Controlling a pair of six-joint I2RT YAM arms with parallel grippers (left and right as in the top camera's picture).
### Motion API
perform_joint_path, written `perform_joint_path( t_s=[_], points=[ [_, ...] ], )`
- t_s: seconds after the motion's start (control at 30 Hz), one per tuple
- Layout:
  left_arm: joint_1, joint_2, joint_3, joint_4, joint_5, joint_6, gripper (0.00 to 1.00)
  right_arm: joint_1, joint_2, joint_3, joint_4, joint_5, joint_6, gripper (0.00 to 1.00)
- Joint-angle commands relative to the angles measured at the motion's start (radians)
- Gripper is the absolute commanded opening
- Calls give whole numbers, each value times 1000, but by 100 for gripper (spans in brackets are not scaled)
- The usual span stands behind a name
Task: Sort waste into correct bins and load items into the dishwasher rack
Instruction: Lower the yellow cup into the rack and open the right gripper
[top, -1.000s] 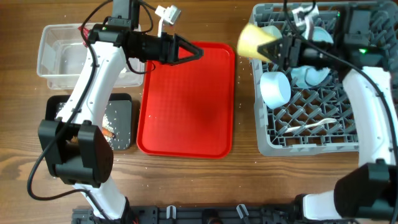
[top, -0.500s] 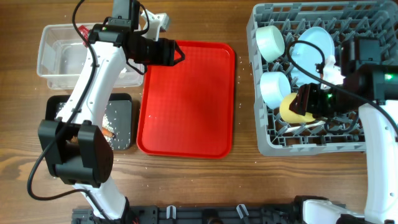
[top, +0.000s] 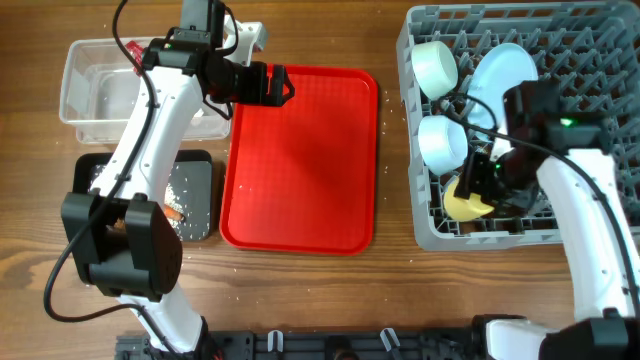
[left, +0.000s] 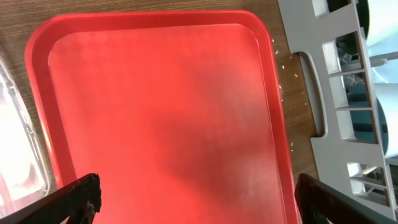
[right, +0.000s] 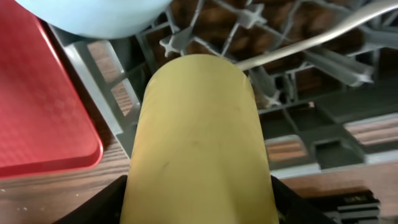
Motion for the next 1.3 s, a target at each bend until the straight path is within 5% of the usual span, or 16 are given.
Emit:
perform_joint_path(
  t_s=[0.0, 0.23, 0.53, 0.6, 0.77, 1.07, 1.27],
  points=[
    [5, -22, 14, 0, -9, 5, 100, 32, 55, -21, 29, 1, 48, 64],
    [5, -22, 14, 0, -9, 5, 100, 35, 88, -16, 11, 34, 74, 89],
    [5, -22, 14, 0, -9, 5, 100, 77, -51, 249, -183, 34, 47, 90],
    [5, -22, 14, 0, -9, 5, 100, 119, -106, 338, -224, 6, 66, 100],
    [5, -22, 14, 0, -9, 5, 100, 145, -248, 405, -197, -45, 150, 100],
    [5, -22, 14, 0, -9, 5, 100, 143, -380, 349, 162, 134, -58, 100],
    [5, -22, 14, 0, -9, 5, 100, 106, -665, -182, 685, 219, -59, 100]
  ],
)
